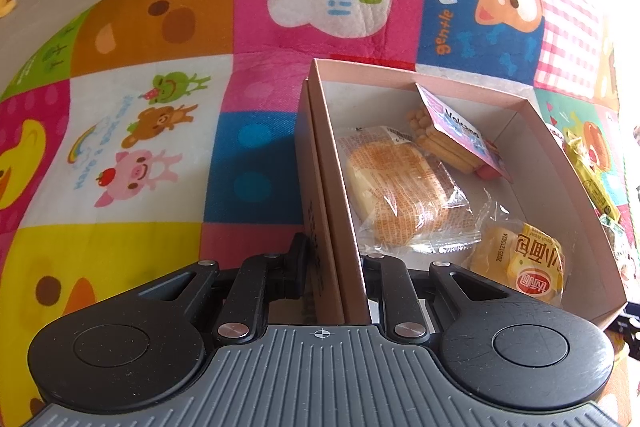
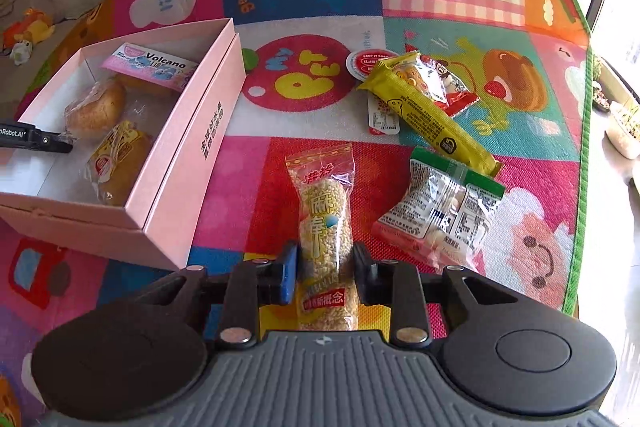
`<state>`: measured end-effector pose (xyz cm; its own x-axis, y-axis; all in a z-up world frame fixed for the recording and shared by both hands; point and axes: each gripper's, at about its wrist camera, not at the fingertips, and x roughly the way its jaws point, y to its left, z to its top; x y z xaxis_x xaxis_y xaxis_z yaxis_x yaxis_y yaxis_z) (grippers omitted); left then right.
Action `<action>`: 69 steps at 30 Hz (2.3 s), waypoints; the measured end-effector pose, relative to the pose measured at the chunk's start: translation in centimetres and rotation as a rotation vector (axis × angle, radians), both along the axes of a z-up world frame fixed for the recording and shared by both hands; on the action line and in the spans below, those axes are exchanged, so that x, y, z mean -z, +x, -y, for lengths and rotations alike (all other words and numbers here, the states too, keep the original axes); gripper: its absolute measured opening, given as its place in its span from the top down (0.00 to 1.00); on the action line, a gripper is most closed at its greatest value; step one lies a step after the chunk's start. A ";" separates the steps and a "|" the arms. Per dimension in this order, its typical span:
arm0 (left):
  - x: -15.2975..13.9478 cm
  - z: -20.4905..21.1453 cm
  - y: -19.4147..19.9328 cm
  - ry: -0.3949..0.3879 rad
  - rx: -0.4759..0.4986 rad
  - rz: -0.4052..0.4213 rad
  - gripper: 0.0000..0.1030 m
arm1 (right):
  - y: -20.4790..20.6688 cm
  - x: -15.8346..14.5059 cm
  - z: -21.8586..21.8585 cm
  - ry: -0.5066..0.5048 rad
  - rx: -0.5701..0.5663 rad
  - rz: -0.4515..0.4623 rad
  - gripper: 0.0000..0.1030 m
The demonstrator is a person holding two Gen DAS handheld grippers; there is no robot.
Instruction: Organize objects
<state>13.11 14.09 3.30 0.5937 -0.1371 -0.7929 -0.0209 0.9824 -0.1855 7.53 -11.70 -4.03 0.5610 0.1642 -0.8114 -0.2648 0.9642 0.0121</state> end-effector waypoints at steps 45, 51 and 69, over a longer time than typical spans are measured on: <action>-0.1 0.5 0.1 0.023 -0.013 -0.006 0.82 | -9.6 -6.2 1.5 0.155 -0.132 -0.036 0.49; -0.1 0.3 0.1 0.016 -0.008 -0.005 0.82 | -11.6 -10.5 -3.0 0.253 -0.307 0.004 0.49; 0.0 0.2 0.0 0.019 0.005 0.000 0.81 | -5.9 -10.3 -3.8 0.282 -0.162 0.197 0.33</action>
<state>13.13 13.88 3.27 0.5930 -0.1246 -0.7955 -0.0164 0.9859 -0.1667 1.62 -7.86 6.30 0.6504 0.4652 -0.6005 -0.4374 0.8757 0.2046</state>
